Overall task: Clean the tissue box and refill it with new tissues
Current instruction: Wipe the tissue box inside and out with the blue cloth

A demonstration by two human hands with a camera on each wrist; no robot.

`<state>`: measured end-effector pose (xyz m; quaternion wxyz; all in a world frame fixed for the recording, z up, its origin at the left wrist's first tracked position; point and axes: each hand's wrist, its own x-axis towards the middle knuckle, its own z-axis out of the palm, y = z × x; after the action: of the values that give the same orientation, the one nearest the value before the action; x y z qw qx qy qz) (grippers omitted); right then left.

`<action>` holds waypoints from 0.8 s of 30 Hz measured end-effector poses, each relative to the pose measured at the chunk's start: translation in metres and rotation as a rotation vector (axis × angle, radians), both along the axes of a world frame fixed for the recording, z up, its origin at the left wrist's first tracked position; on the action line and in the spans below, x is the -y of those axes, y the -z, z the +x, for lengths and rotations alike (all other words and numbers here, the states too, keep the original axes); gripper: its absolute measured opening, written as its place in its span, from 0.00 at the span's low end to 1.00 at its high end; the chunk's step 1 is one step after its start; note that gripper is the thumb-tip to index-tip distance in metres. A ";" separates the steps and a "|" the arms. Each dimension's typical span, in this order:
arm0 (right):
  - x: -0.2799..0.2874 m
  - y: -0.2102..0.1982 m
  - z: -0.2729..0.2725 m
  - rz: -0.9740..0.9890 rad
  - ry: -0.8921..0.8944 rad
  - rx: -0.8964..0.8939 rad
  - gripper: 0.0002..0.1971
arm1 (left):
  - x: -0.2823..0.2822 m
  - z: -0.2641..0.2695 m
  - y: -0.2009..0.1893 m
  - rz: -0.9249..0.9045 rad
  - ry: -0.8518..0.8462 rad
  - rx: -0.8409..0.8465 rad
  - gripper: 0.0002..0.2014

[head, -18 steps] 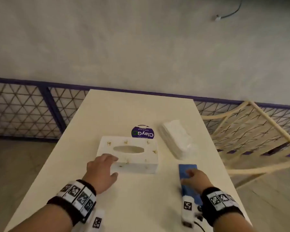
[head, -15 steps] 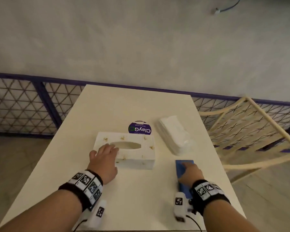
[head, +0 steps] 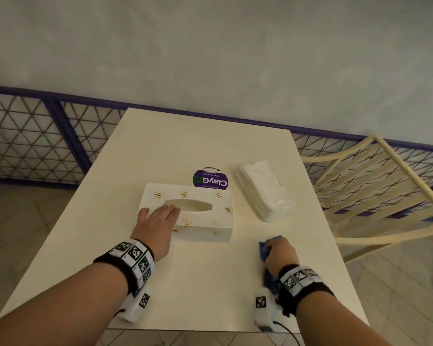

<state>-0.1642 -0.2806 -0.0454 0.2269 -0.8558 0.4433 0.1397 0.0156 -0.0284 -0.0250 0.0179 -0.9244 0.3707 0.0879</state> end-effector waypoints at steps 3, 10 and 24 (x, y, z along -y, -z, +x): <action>-0.020 -0.042 0.028 0.038 -0.132 0.197 0.11 | 0.004 0.006 -0.007 -0.007 -0.005 -0.032 0.40; -0.112 -0.088 0.111 -0.082 -0.656 0.333 0.22 | 0.005 0.023 -0.026 -0.078 -0.091 -0.172 0.49; -0.076 -0.040 0.082 -0.112 -0.666 0.140 0.24 | 0.015 0.023 -0.023 -0.057 -0.022 -0.088 0.38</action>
<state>-0.0820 -0.2044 -0.0054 0.1511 -0.9723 0.1298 0.1226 0.0390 -0.0432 -0.0023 -0.0258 -0.9239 0.3631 0.1180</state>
